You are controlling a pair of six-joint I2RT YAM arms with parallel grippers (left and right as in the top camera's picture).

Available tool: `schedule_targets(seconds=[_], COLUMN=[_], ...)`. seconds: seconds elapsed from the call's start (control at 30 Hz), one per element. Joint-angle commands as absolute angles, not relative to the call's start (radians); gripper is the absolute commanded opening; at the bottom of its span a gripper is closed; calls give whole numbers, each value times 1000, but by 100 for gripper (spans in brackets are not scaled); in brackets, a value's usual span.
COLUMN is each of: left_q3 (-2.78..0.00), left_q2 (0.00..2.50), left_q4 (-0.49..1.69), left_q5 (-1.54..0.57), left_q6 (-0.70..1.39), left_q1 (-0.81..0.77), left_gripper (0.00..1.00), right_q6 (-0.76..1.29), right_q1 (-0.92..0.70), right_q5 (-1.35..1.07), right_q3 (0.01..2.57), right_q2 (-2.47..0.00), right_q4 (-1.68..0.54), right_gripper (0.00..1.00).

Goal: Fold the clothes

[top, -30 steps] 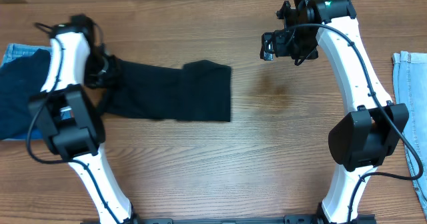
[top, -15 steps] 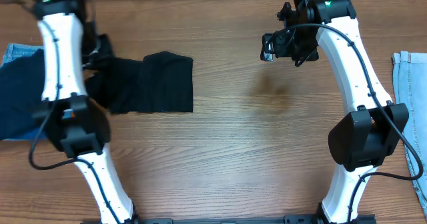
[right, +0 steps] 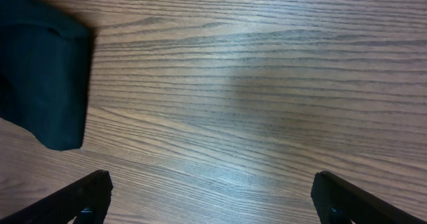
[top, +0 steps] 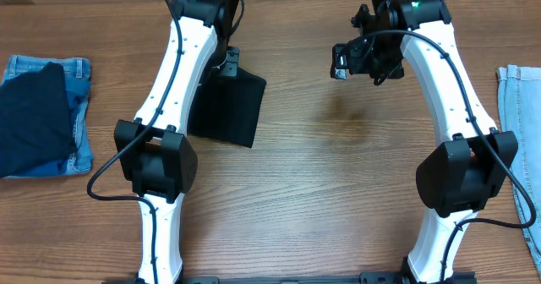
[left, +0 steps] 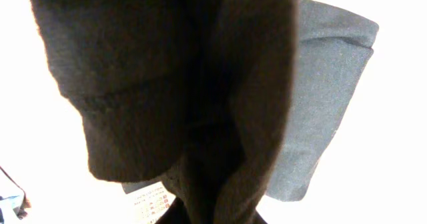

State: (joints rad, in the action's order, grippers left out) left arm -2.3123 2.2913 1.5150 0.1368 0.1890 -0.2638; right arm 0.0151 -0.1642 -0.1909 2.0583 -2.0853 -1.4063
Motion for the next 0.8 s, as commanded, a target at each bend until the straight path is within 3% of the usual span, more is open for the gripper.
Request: schedule_targets(seconds=[0.0,0.13,0.17,0.5,0.6,0.77], left_q3=[-2336,-2336,-2336,-2336,-2337,-2337], left_q2=[2289,2289,2289,2289,2289,2289], left_q4=[1517,1522,1522,1512,1507,1464], left_q5=[164,132,97,89,203,103], left_q6=[207,207,206,196,220,277], left_q1=[-264,-264,-265,-268,-246,-62], left_gripper=[13,31,31,31,23,27], right_q6=[11,12,12,11,-97,-105], right_q1=[-167,-167,-167,-167,-196,-367], right_q5=[-183,-183,-183,-185,-399,-464], right_q3=[2067,2067,2067,2067,2067,2041], right_q2=[-2082,-2082,-2082,-2082,-2082,-2083], right_q4=[-1405,-1405,-1405,-1406,-1408,-1285], right_gripper=[100,100,100,100,100,100])
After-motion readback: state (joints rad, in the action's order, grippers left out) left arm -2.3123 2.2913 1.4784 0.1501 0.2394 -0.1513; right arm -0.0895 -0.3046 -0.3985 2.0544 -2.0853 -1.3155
